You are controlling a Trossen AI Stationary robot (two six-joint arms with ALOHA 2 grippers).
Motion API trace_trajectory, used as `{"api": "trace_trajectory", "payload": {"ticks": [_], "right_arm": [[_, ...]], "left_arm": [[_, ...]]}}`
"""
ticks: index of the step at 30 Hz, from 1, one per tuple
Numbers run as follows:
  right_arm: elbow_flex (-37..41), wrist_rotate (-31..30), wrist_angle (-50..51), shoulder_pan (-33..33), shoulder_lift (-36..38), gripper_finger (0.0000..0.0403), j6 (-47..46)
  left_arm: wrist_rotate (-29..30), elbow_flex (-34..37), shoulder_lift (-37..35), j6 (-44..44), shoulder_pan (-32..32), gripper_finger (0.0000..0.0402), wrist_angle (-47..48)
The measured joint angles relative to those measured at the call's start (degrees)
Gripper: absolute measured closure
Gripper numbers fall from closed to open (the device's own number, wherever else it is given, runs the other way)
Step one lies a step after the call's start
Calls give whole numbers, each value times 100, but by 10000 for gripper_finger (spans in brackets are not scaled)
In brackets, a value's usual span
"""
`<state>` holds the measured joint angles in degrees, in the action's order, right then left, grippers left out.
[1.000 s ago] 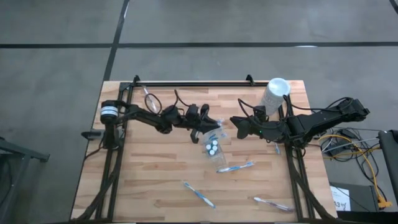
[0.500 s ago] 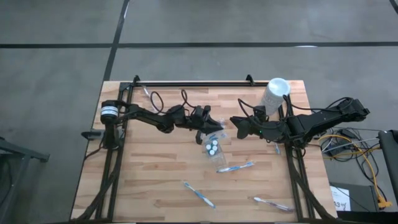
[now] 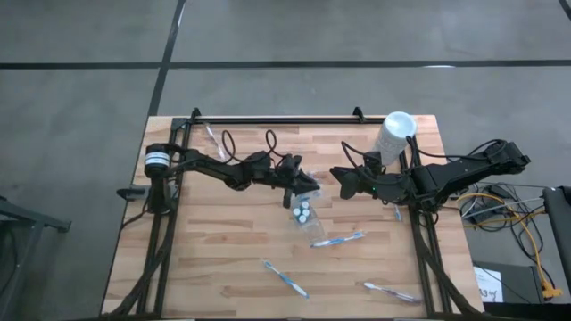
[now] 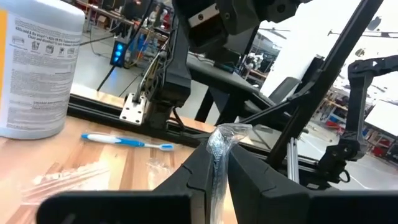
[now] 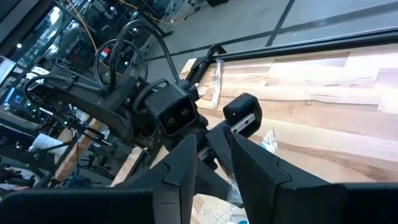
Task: Pick & Place toothbrushing station
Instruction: Put the blue toothbrush into the left section of the transparent organizer
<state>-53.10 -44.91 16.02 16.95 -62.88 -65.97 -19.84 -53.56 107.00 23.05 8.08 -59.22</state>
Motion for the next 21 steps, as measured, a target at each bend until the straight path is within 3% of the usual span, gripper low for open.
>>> {"api": "trace_trajectory", "payload": {"ticks": [6, 15, 21], "right_arm": [[0, 0, -1, 0, 1, 305, 6], [0, 0, -1, 0, 1, 305, 13], [0, 0, 0, 0, 1, 305, -1]], "left_arm": [[-9, 0, -12, 158, 0, 358, -25], [-9, 0, -22, 340, 0, 300, 4], [-19, 0, -108, 549, 0, 289, -8]]}}
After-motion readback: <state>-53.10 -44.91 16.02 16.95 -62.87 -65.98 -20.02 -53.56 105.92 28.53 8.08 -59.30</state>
